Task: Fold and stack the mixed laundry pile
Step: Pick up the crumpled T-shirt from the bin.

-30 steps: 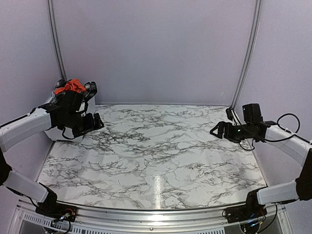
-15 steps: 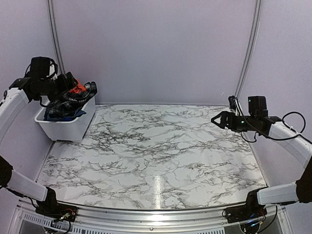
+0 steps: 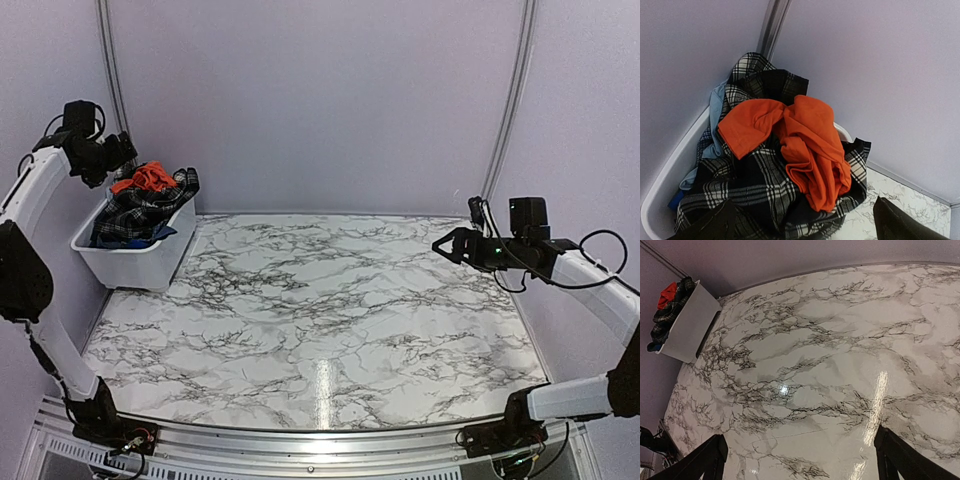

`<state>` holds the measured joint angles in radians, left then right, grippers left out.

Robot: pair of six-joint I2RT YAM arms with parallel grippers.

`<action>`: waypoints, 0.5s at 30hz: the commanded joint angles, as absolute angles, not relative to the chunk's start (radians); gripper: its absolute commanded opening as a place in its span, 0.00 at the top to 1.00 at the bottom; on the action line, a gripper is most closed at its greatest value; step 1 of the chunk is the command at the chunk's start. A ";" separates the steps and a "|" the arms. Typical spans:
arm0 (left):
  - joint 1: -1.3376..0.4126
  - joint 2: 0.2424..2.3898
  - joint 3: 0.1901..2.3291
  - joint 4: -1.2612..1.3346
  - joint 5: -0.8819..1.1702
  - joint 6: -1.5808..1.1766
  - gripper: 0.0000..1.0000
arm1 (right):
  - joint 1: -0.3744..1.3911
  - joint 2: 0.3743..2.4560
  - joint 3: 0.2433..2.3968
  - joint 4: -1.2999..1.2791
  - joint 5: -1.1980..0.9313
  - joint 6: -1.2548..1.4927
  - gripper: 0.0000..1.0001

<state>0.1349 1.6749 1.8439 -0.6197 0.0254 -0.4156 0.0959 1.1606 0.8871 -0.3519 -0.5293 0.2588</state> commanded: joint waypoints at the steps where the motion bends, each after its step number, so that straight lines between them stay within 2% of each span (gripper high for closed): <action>1: 0.148 1.827 1.967 -0.651 0.017 -0.351 0.01 | 0.088 1.148 0.894 -0.333 -0.538 0.287 0.01; 10: 0.145 2.103 2.181 -0.648 0.050 -0.309 0.04 | 0.088 1.167 0.901 -0.326 -0.532 0.320 0.01; 12: 0.145 2.133 2.204 -0.640 0.066 -0.311 0.12 | 0.089 1.173 0.901 -0.328 -0.528 0.323 0.01; 15: 0.146 2.151 2.226 -0.633 0.103 -0.312 0.37 | 0.089 1.179 0.901 -0.329 -0.526 0.327 0.02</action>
<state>0.1406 2.1395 2.1719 -0.6334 0.0525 -0.3271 0.0959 1.1671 0.8871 -0.3500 -0.5323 0.3107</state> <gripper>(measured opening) 0.770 0.985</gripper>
